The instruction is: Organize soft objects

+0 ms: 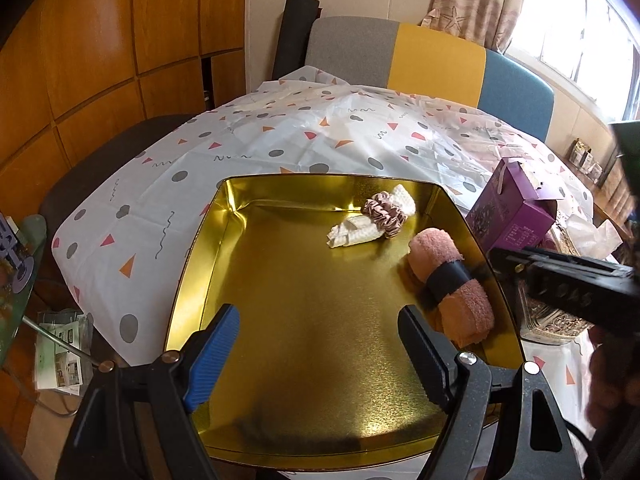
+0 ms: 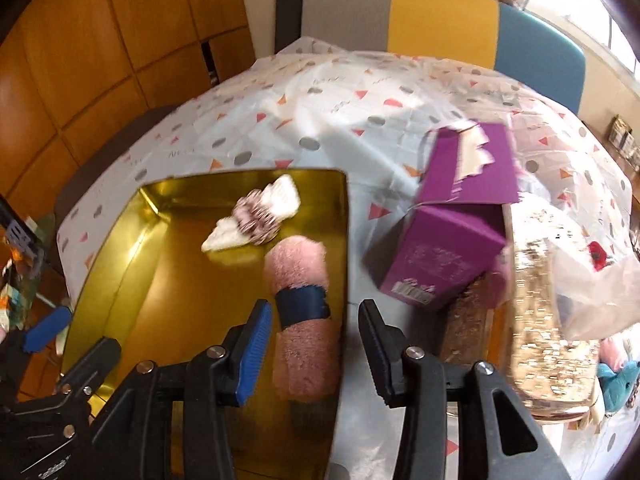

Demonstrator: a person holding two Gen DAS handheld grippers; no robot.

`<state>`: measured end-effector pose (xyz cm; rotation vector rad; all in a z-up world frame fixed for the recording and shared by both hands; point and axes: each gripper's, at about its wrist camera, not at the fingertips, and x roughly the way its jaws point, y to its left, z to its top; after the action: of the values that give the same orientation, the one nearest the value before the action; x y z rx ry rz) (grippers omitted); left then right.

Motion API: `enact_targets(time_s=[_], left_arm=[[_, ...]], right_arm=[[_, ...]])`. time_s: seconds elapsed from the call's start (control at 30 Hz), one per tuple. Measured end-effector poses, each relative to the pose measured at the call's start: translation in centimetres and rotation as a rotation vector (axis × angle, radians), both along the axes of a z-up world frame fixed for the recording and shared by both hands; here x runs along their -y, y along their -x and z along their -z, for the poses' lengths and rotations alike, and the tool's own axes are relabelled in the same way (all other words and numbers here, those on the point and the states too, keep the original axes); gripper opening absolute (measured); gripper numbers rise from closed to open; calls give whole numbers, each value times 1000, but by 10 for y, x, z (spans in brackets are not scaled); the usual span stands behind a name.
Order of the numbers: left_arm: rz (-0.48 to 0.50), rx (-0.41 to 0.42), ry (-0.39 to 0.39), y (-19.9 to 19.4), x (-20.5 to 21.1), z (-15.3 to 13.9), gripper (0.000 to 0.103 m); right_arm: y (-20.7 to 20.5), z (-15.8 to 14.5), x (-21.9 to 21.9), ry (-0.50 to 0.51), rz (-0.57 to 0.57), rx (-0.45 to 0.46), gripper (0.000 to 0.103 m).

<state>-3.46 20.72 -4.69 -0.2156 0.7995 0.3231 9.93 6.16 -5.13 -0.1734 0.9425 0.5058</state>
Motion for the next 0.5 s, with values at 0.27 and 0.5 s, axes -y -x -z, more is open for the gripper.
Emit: enact_targets(time_s=[0.27,0.5], left_arm=[[52,21,-19,0,16,-8,83],[113,27,-44,-1,35,-15,83]], right_arm=[[19,-39,50,-52,26,166,45],[21,-60,125,-75,164,244,45]])
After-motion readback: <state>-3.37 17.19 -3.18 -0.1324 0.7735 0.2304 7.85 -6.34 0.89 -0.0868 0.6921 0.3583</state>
